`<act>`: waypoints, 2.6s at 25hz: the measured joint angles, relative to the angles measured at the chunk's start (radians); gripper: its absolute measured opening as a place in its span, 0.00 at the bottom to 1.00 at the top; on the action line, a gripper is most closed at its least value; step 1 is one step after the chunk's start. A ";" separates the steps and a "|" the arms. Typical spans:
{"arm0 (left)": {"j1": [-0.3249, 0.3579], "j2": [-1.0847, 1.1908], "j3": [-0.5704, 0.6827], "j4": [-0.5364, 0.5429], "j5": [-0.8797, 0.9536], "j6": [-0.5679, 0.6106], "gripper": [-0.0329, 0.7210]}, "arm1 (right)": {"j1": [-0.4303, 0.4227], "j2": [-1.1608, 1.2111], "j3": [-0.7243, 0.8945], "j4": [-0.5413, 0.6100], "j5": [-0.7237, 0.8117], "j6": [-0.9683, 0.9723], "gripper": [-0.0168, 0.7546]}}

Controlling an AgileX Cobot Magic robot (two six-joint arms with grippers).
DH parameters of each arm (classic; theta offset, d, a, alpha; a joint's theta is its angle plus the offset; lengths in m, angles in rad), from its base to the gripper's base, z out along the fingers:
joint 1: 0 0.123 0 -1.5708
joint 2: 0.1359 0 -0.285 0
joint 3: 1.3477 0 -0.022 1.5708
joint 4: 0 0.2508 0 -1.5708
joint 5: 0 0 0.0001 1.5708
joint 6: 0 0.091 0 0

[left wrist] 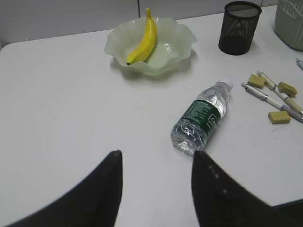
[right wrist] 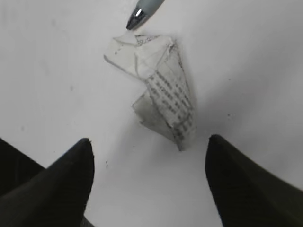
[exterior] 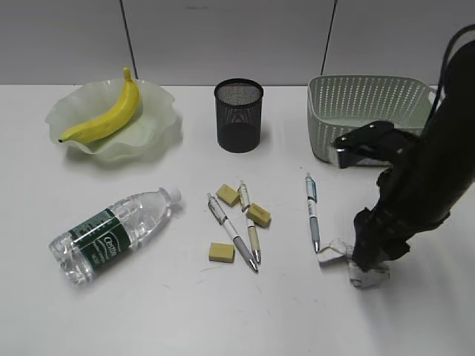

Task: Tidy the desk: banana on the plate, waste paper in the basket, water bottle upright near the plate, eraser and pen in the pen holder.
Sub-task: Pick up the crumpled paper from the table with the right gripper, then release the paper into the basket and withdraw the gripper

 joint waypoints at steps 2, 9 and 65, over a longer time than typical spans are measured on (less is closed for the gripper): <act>0.000 0.000 0.000 0.000 0.000 0.000 0.52 | 0.002 0.058 -0.001 -0.005 -0.022 0.004 0.76; 0.000 0.000 0.000 0.000 0.000 -0.001 0.52 | 0.002 0.203 -0.001 -0.011 -0.151 0.016 0.76; 0.000 0.000 0.000 0.000 0.000 -0.001 0.47 | -0.142 0.228 -0.595 -0.371 0.080 0.448 0.74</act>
